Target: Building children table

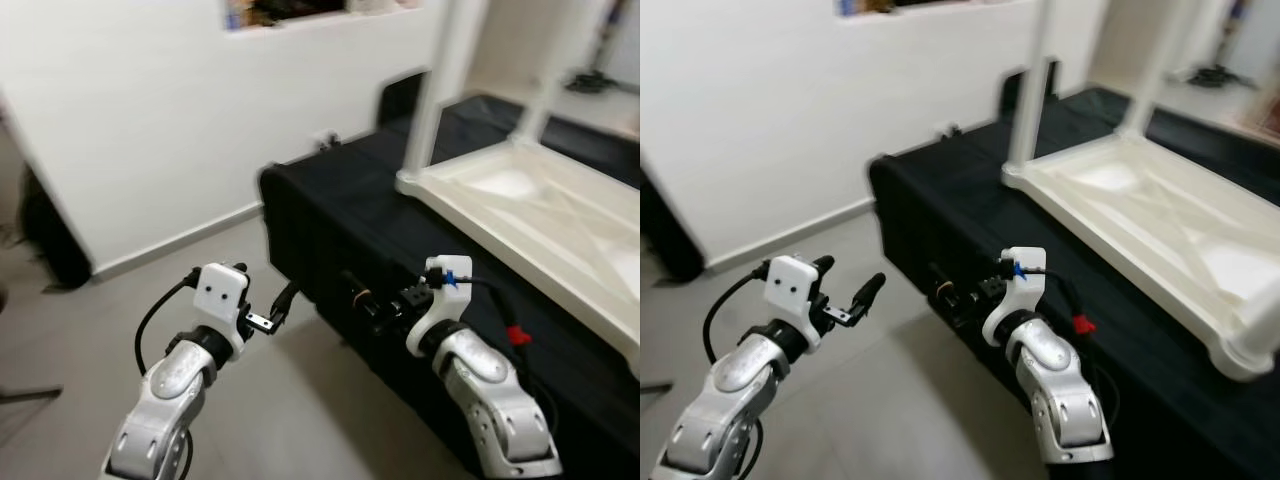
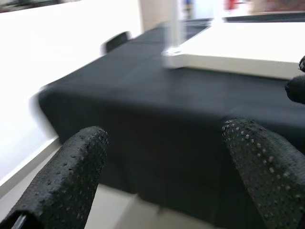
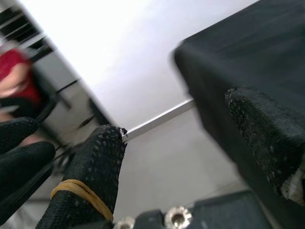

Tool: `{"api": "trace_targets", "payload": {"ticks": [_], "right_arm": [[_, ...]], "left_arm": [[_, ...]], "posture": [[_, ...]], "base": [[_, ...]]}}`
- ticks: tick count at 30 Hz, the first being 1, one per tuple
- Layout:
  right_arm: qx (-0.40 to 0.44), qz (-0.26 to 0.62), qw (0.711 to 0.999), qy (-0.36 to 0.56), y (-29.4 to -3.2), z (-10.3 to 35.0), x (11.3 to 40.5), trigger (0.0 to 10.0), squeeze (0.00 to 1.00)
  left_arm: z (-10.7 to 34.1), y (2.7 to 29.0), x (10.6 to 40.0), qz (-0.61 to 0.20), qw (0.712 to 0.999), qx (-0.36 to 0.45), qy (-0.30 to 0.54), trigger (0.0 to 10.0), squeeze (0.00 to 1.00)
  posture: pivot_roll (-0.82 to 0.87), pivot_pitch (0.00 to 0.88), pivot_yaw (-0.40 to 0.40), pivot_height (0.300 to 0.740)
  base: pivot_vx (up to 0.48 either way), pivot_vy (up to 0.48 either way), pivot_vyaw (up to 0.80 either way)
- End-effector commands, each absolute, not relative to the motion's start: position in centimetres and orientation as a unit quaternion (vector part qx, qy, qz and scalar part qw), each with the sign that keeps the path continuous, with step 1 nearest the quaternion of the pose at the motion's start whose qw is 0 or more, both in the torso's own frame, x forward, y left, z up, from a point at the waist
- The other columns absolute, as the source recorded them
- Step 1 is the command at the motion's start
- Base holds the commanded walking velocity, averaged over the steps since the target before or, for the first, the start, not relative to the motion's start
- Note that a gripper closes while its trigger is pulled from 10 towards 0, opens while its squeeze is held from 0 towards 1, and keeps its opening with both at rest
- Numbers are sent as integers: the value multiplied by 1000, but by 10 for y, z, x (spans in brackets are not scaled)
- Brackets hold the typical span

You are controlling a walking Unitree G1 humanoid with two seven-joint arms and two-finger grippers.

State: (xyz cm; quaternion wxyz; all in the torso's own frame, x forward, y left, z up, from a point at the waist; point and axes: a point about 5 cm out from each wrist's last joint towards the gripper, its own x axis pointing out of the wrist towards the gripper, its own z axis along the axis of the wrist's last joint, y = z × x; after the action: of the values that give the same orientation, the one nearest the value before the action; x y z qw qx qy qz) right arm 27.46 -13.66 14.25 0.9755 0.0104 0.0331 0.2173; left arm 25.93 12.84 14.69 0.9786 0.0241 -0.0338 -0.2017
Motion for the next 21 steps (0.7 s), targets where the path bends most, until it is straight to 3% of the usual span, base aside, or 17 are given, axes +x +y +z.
{"api": "trace_targets", "payload": {"ticks": [1,8,14,21], "right_arm": [[10,207,978,38,-143,142,275,10000,0],[2,206,978,29,-144,144,275,10000,0],[-76,219,973,-3,-151,156,281,10000,0],[-103,208,972,-33,-159,177,296,10000,0]], "left_arm": [[148,123,259,-214,976,24,-34,10000,0],[151,123,261,-216,975,26,-37,10000,0],[153,123,263,-213,976,27,-40,10000,0],[156,127,265,-196,979,26,-45,10000,0]], "posture": [[-29,16,-15,740],[-28,17,-10,740],[-27,18,-5,740],[-21,18,-9,740]], "base": [[315,0,-800],[305,0,-800],[145,0,0],[0,0,0]]}}
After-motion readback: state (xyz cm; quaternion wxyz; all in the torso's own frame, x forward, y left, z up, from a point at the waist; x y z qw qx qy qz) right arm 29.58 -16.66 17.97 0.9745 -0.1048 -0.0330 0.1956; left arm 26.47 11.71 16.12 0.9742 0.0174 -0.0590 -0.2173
